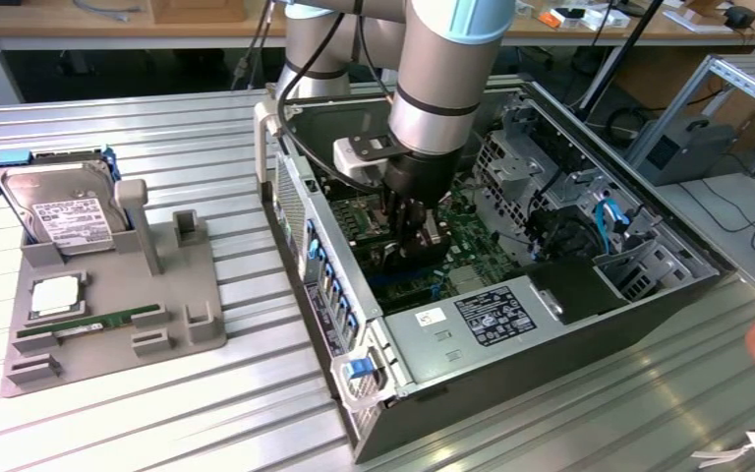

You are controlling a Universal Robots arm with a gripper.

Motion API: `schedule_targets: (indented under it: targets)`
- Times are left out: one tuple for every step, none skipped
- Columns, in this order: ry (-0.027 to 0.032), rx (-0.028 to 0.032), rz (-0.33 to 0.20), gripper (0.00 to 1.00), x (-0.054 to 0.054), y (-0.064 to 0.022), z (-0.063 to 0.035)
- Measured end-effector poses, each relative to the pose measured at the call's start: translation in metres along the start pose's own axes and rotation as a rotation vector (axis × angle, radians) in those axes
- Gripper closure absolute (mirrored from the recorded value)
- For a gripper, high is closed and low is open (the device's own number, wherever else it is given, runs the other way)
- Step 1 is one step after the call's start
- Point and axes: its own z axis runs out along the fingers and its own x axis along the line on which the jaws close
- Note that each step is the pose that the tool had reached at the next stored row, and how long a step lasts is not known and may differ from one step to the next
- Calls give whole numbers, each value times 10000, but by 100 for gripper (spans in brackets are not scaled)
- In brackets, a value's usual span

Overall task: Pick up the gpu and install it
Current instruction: 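Insert the gpu into the slot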

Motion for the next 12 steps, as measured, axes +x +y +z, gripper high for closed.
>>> schedule_targets:
  targets:
    - [1, 0, 0, 73, -1, 0, -1]
    - [2, -1, 0, 73, -1, 0, 0]
    - [2, -1, -1, 73, -1, 0, 0]
    - [3, -1, 0, 73, -1, 0, 0]
    - [4, -1, -1, 73, -1, 0, 1]
    - [2, -1, 0, 73, -1, 0, 2]
    - [2, -1, -1, 73, -1, 1, 4]
    - [2, -1, 0, 73, -1, 0, 5]
    - [2, -1, -1, 73, -1, 1, 6]
    - [2, -1, 0, 73, -1, 1, 9]
    - [2, -1, -1, 73, -2, 1, 12]
    - [1, 0, 0, 73, -2, 1, 15]
